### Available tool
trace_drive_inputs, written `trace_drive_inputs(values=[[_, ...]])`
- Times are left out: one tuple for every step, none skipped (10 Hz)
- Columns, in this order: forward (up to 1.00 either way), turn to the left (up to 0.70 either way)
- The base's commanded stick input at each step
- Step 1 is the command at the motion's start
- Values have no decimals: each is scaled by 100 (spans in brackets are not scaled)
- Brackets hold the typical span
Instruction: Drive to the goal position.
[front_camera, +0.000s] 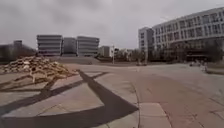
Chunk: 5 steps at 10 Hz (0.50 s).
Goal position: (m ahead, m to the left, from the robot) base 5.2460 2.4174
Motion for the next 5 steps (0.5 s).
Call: trace_drive_inputs(values=[[0,0],[0,0],[0,0],[0,0],[0,0]])
